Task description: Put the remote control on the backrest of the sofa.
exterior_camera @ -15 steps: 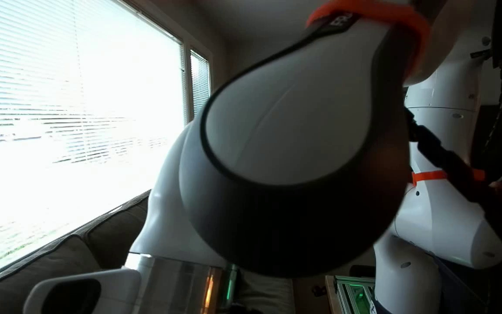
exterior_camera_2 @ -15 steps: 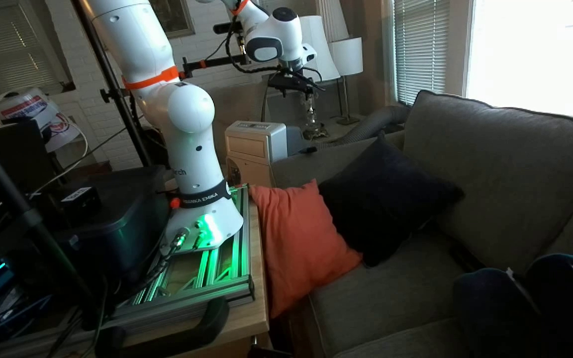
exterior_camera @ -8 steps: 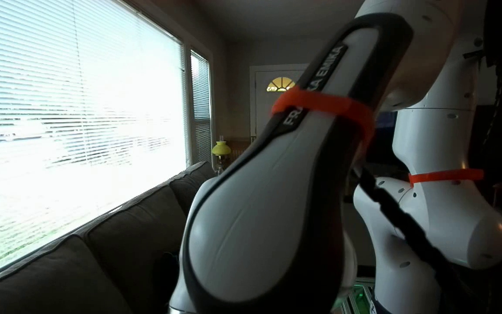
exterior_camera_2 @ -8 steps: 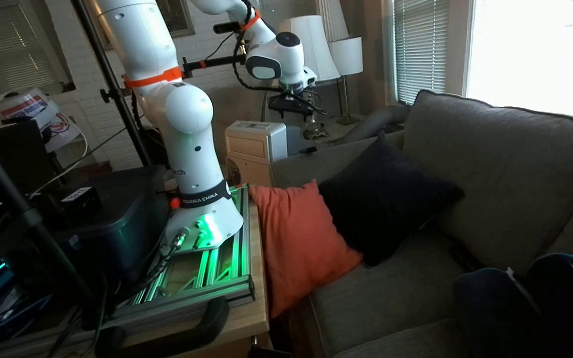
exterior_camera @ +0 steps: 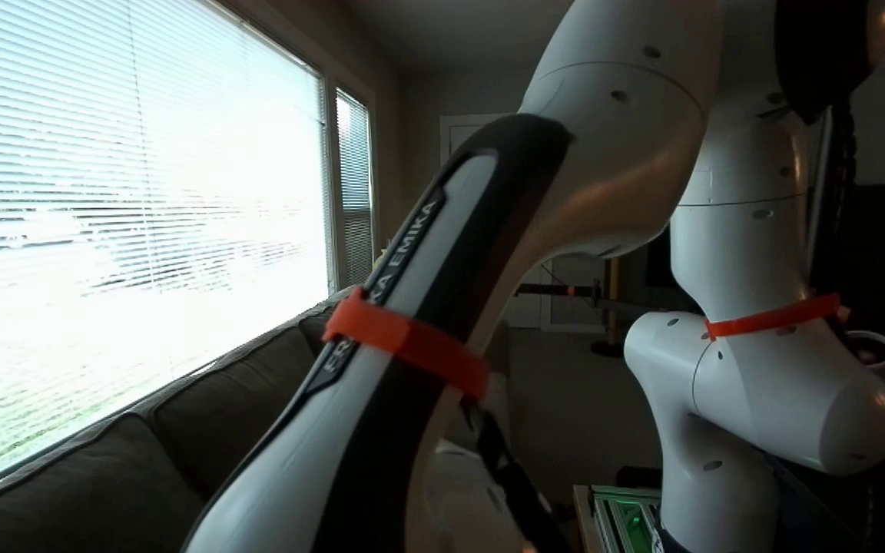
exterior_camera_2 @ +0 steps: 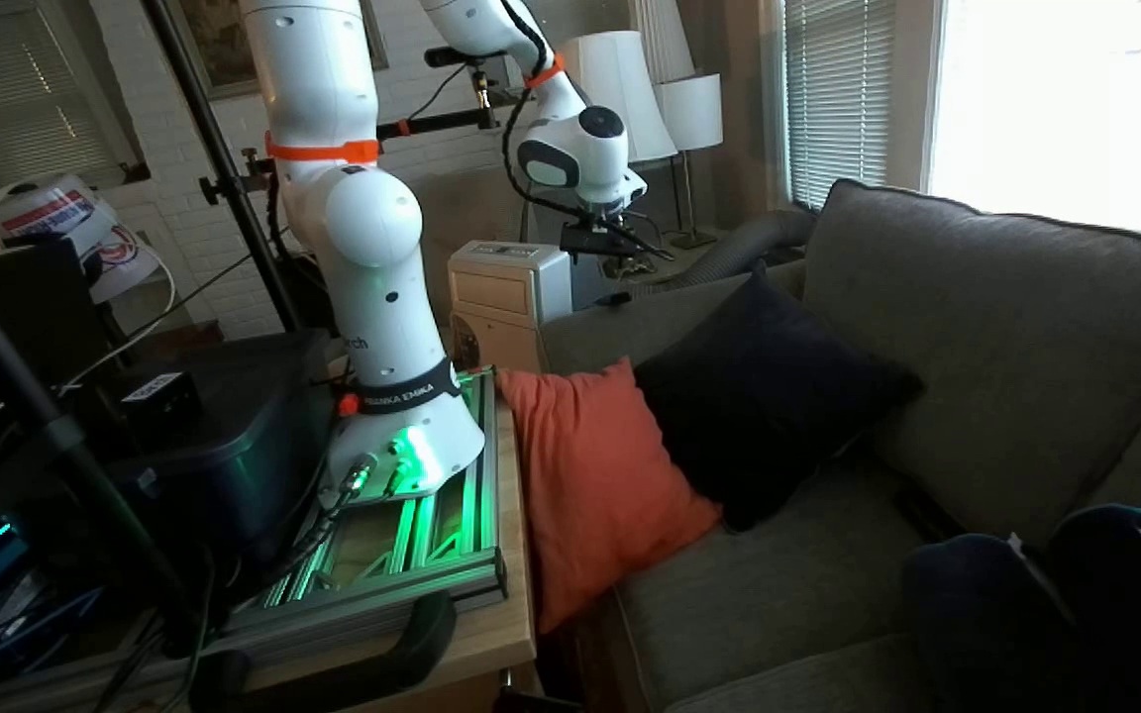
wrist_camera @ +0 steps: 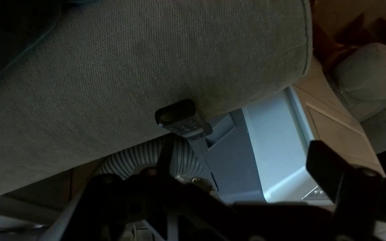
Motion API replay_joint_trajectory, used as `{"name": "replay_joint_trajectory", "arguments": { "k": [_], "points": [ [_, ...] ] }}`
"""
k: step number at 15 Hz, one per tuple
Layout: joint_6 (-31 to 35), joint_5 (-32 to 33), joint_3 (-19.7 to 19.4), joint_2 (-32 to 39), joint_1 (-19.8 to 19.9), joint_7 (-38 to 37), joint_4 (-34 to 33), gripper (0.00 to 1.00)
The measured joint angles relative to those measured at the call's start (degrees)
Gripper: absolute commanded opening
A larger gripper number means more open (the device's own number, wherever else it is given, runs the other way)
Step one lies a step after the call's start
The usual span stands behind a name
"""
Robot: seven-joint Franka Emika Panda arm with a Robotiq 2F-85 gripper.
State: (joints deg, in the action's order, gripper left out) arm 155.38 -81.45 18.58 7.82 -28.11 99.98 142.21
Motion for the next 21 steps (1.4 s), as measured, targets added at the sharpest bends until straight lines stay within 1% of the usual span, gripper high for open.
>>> {"name": "replay_joint_trajectory", "arguments": {
  "k": [3,6,8,10,13,17,19,21],
  "points": [
    [0.0,-3.0,1.0,6.0,-0.5,8.1,-7.9,1.00],
    [-0.3,-3.2,2.1,10.4,-1.2,14.4,-15.3,1.00],
    [-0.5,-3.1,3.3,12.8,-1.3,16.9,-18.4,1.00],
    [-1.2,-2.5,4.1,14.4,-1.3,18.0,-19.6,1.00],
    [-4.7,1.1,4.9,16.1,-1.6,18.6,-20.3,1.00],
    [-4.7,7.0,5.2,18.0,-2.9,18.1,-22.5,1.00],
    [-4.5,12.3,4.7,19.0,-3.6,15.4,-23.0,1.00],
    [-3.9,18.9,4.2,19.9,-4.4,11.2,-23.3,1.00]
  ]
}}
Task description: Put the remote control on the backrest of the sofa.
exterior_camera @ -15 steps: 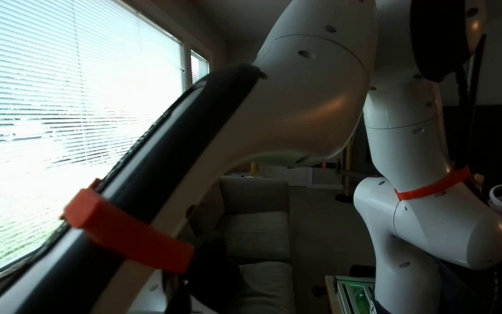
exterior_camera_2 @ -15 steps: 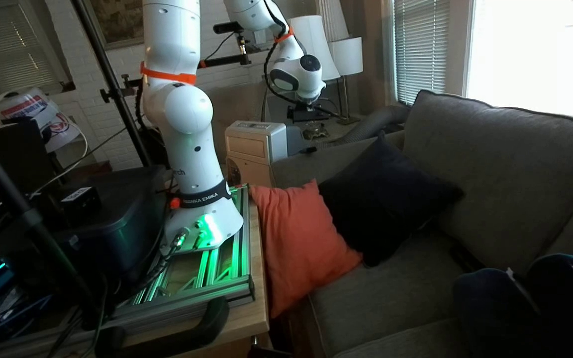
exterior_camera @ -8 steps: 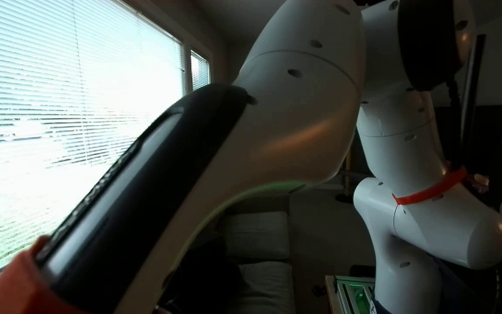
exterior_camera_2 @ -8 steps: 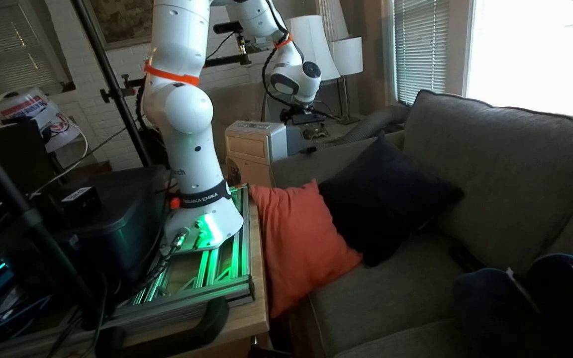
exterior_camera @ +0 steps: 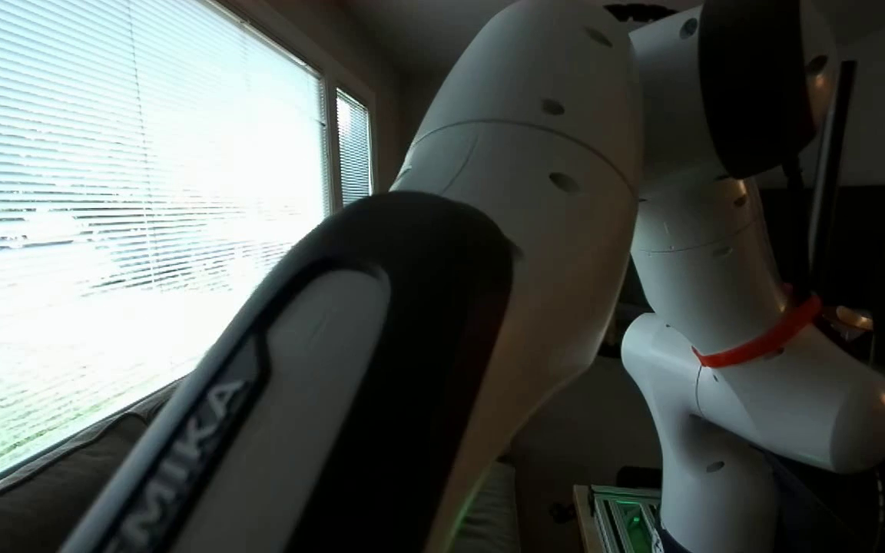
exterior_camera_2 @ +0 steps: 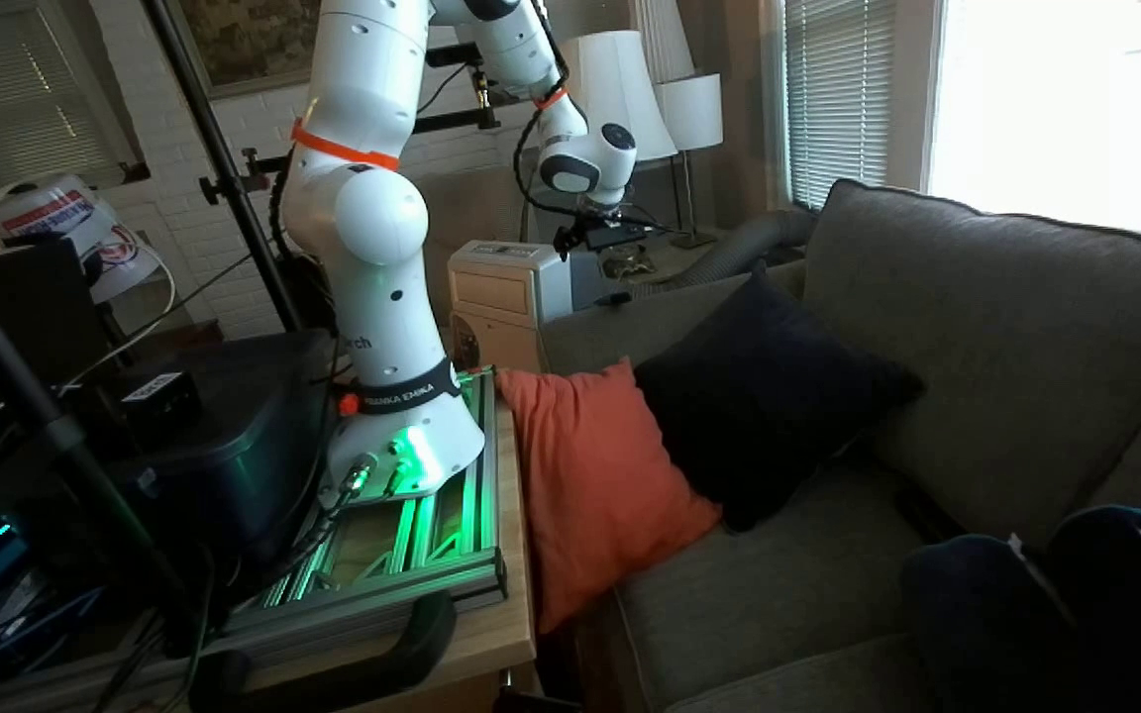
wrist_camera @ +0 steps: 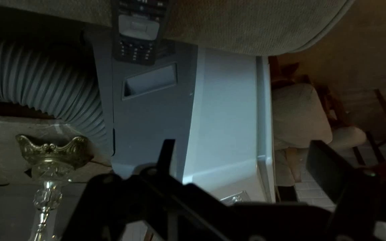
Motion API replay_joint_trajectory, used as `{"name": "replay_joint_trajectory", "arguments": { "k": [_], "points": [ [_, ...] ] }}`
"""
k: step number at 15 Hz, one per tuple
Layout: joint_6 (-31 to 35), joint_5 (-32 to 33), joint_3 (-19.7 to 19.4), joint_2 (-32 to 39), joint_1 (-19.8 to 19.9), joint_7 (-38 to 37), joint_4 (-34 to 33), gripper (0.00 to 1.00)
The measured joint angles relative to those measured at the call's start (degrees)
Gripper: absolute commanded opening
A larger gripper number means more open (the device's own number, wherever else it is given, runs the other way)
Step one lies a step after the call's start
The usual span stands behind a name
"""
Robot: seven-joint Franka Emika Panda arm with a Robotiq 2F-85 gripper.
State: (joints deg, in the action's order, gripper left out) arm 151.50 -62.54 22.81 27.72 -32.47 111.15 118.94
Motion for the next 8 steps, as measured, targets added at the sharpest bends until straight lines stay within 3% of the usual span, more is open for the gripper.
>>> {"name": "replay_joint_trajectory", "arguments": {
  "k": [2,8],
  "points": [
    [0.4,6.7,-0.4,0.7,-0.6,-5.2,-0.4,1.00],
    [1.1,33.4,-4.1,1.4,-4.3,-31.3,-2.2,1.00]
  ]
}}
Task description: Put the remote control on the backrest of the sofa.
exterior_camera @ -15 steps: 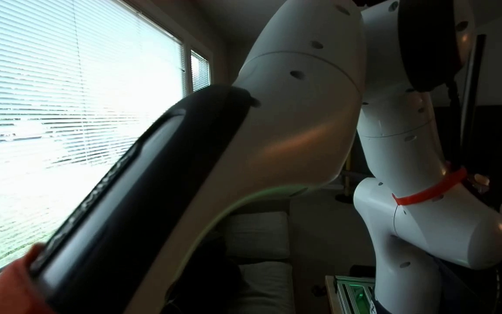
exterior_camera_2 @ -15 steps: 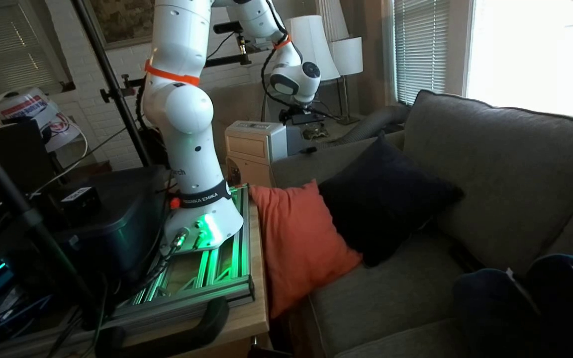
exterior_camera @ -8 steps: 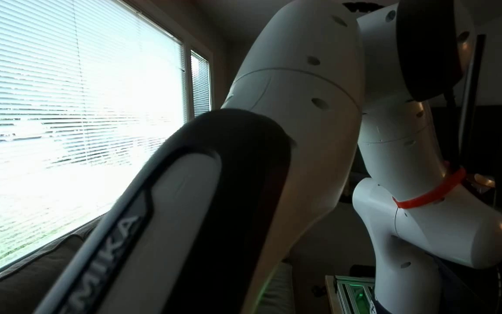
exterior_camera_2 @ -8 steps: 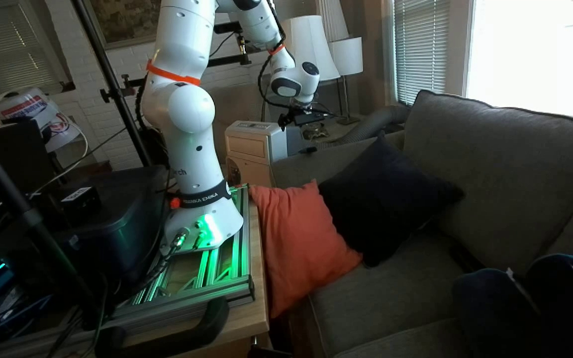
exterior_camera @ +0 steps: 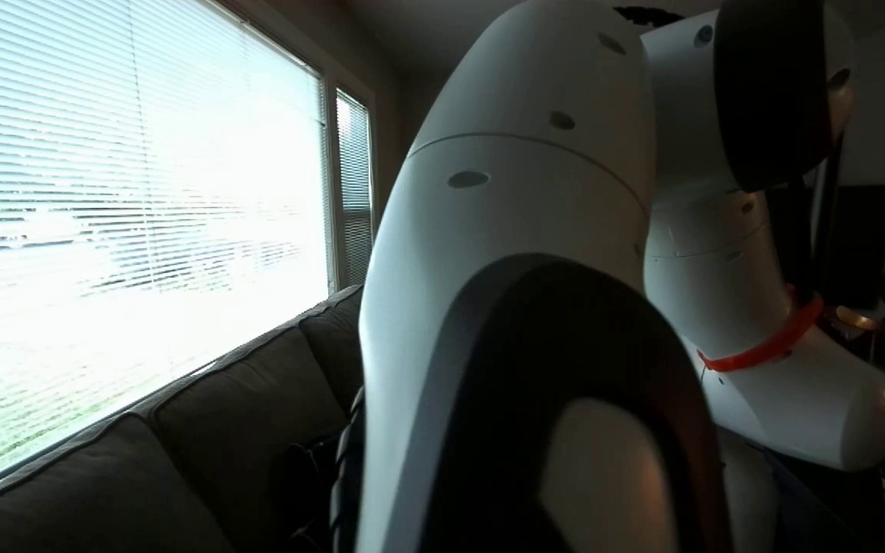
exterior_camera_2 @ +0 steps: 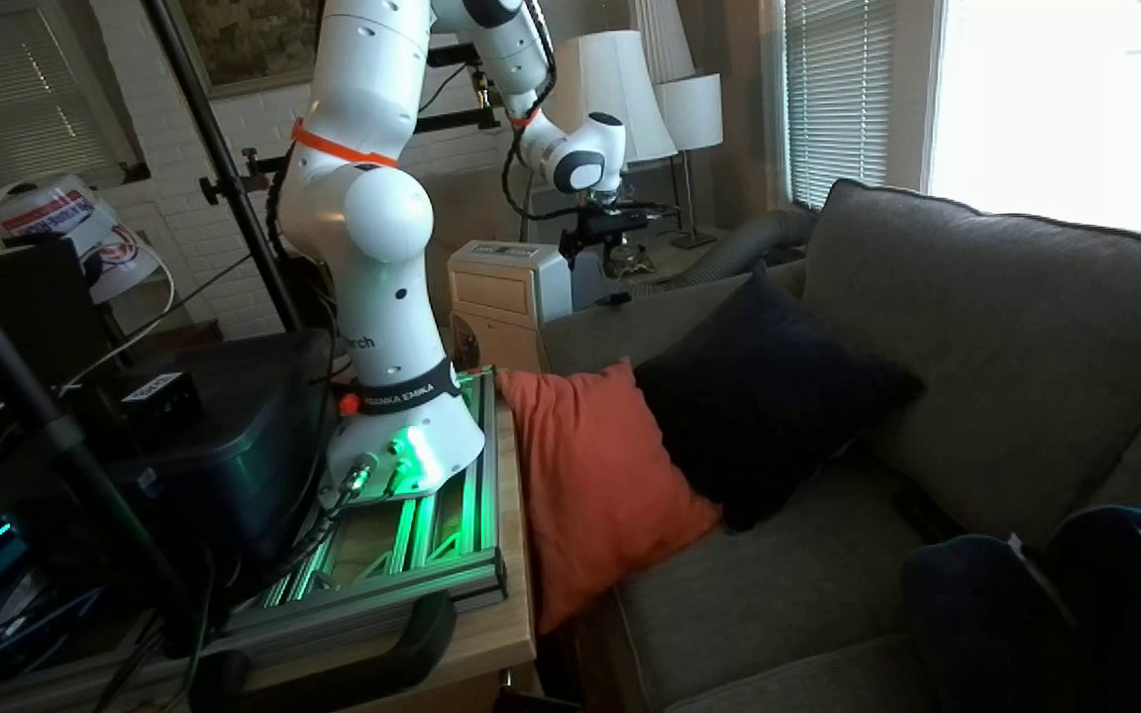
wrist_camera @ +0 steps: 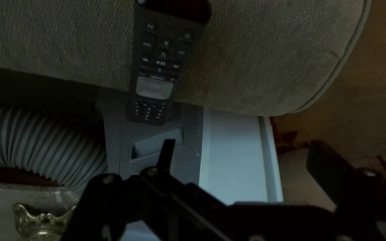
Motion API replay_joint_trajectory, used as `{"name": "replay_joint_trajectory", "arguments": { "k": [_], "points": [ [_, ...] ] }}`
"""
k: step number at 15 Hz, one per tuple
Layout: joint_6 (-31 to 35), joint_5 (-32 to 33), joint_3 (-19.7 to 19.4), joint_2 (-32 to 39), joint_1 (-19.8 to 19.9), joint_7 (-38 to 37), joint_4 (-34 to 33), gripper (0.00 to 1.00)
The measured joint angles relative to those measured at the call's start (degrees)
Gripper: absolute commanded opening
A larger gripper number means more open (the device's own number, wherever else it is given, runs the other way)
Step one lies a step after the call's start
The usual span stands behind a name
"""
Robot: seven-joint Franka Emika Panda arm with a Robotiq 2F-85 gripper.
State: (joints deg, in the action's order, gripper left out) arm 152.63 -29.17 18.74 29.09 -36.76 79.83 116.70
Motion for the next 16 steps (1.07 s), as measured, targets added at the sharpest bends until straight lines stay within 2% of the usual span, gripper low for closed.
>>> {"name": "replay_joint_trajectory", "arguments": {
  "k": [4,8,12,16],
  "points": [
    [0.0,14.8,0.3,0.5,-0.4,-17.1,-1.6,1.00],
    [-0.4,23.6,1.2,1.3,-0.2,-28.5,-3.1,1.00],
    [-0.5,24.9,3.5,1.9,1.1,-31.3,-4.1,1.00],
    [-0.1,29.6,5.2,1.9,2.6,-31.8,-4.0,1.00]
  ]
}}
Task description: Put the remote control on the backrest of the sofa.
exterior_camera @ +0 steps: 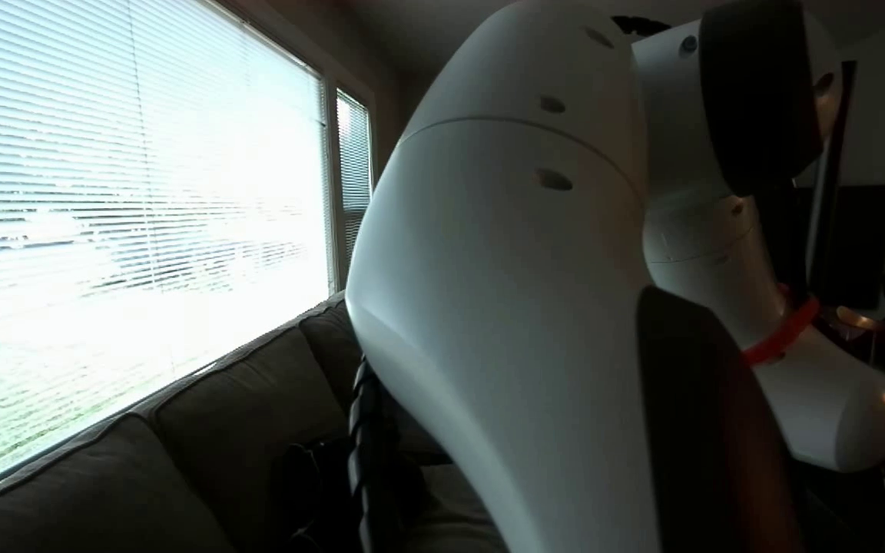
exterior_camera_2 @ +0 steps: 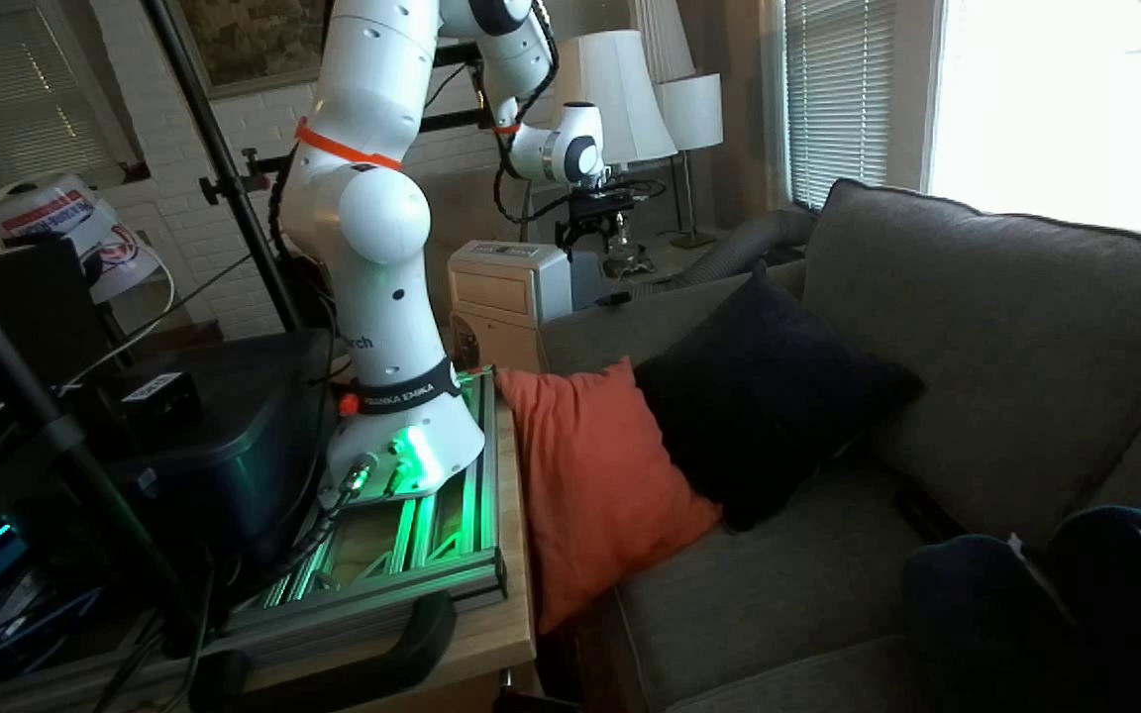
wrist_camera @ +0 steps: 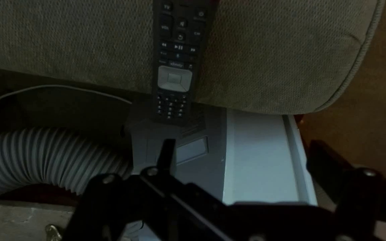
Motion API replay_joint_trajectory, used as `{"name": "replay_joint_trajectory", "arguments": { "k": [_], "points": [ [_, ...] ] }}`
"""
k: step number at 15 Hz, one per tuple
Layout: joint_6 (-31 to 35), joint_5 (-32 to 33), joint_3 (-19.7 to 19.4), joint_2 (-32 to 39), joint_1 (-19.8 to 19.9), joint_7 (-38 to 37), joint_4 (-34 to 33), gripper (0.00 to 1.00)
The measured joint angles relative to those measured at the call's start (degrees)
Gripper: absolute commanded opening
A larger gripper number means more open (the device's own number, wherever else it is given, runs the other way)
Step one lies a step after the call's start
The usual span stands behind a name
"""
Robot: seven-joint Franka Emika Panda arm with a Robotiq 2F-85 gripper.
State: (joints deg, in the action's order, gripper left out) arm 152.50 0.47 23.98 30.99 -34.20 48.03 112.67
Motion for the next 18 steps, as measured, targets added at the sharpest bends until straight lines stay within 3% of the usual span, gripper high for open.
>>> {"name": "replay_joint_trajectory", "arguments": {
  "k": [8,18],
  "points": [
    [-0.9,9.4,-1.4,1.7,-0.9,-7.6,0.5,1.00],
    [-2.5,15.7,-3.1,6.0,-2.4,-18.6,-0.3,1.00]
  ]
}}
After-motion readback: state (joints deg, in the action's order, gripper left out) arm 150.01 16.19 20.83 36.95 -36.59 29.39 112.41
